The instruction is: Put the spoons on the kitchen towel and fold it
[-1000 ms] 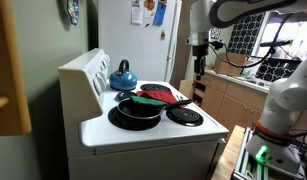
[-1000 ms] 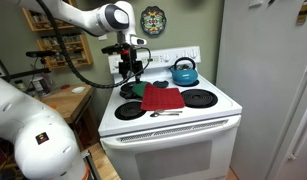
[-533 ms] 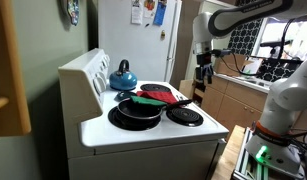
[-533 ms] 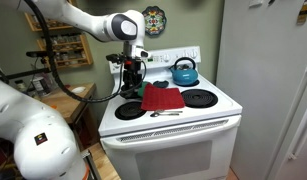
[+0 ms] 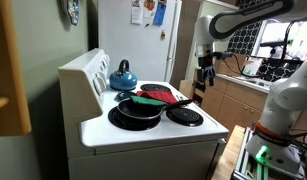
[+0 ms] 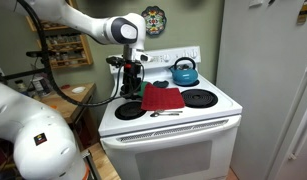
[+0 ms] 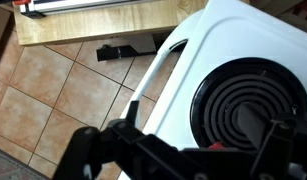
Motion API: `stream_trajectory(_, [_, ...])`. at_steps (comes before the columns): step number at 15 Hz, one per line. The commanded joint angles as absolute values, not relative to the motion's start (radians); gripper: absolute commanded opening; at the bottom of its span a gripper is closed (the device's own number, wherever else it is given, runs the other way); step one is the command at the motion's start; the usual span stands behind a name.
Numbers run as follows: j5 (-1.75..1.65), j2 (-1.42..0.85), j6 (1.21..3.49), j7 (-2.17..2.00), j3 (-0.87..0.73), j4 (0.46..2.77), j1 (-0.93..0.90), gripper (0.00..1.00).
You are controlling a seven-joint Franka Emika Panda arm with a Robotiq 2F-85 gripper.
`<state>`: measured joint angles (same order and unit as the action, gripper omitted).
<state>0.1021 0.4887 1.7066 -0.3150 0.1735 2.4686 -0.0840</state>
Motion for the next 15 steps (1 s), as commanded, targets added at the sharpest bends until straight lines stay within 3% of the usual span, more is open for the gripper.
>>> stream_trajectory(1, [0.102, 0.489, 1.704, -0.315, 0.174, 2.466, -0.083, 1.00])
stream_trajectory(8, [0.066, 0.325, 1.870, -0.510, 0.116, 2.437, 0.066, 1.00])
stream_trajectory(12, [0.078, 0.182, 1.992, -0.550, 0.103, 2.397, 0.072, 1.00])
stream_trajectory(13, [0.074, 0.264, 1.968, -0.531, 0.097, 2.435, 0.063, 1.00])
stream_trajectory(15, [0.074, 0.204, 1.986, -0.534, 0.092, 2.413, 0.059, 1.00])
